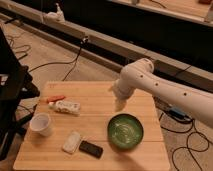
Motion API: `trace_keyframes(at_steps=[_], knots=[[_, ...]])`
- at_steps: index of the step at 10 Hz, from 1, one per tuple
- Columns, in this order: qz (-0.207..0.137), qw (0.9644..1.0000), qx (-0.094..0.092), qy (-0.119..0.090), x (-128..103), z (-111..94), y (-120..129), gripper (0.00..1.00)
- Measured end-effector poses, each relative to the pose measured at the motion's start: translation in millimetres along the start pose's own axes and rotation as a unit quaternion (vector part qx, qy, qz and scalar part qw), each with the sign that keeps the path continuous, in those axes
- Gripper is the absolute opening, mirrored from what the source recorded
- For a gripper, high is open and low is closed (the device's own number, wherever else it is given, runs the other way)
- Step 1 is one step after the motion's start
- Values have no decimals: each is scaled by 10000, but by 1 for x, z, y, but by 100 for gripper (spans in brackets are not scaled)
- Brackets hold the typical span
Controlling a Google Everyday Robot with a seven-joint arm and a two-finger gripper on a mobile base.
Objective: Drag the ceramic bowl in a circle
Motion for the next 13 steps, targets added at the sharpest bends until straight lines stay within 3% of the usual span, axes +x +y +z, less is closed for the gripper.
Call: trace_keyframes(at_steps=[4,7,11,13], knots=[[-9,10000,-55,-20,0,5,4,70],[-32,9996,-267,11,3,21,20,70],[321,9978,-575,74,23,48,41,70],[610,9950,-791,72,39,67,55,70]])
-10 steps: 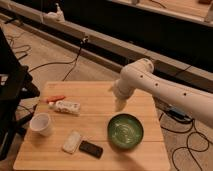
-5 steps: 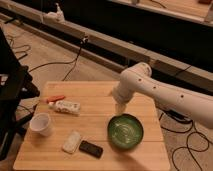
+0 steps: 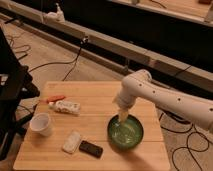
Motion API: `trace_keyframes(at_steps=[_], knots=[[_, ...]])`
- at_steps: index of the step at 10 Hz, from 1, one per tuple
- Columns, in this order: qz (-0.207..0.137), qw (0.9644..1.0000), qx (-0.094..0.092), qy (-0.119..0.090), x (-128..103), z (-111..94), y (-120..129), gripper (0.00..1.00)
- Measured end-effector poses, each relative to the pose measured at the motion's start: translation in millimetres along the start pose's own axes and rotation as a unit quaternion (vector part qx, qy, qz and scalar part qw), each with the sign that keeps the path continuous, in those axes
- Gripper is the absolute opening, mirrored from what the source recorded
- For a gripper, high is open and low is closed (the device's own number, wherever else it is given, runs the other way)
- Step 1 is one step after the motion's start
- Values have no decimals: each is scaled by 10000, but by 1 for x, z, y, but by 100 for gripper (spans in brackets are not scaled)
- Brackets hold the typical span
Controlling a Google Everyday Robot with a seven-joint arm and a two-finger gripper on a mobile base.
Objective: Drag the ceramic bowl in a circle
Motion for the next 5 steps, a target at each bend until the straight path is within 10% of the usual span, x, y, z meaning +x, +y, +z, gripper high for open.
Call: trace_keyframes(at_steps=[5], knots=[[552,9977,-44,-387,20,20,2,70]])
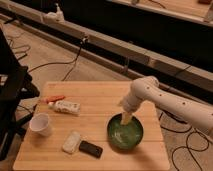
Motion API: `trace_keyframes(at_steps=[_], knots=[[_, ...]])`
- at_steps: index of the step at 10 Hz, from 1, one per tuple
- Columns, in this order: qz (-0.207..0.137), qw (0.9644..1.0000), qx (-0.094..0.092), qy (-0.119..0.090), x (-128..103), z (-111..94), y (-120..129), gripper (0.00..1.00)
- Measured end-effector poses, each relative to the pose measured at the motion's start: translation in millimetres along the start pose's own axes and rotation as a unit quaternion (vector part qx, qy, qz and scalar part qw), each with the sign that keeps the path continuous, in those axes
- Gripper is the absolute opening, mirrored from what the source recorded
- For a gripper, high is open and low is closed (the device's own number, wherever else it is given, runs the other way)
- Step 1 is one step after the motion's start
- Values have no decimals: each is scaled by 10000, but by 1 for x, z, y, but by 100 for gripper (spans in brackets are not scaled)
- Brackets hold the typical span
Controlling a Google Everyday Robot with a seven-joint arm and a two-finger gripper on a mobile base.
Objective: Drag the ceramic bowl in a circle
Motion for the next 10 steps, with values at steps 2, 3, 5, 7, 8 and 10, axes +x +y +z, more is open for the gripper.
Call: trace_keyframes(at_steps=[2,3,5,7,8,10], knots=[[9,10000,10,3,1,-1,0,70],[28,10000,-16,14,4,3,-1,70],[193,9996,-199,72,18,21,-1,70],[303,9991,-294,97,28,31,-6,70],[320,9989,-323,112,32,35,-9,67],[369,9982,-371,294,44,41,-12,52]])
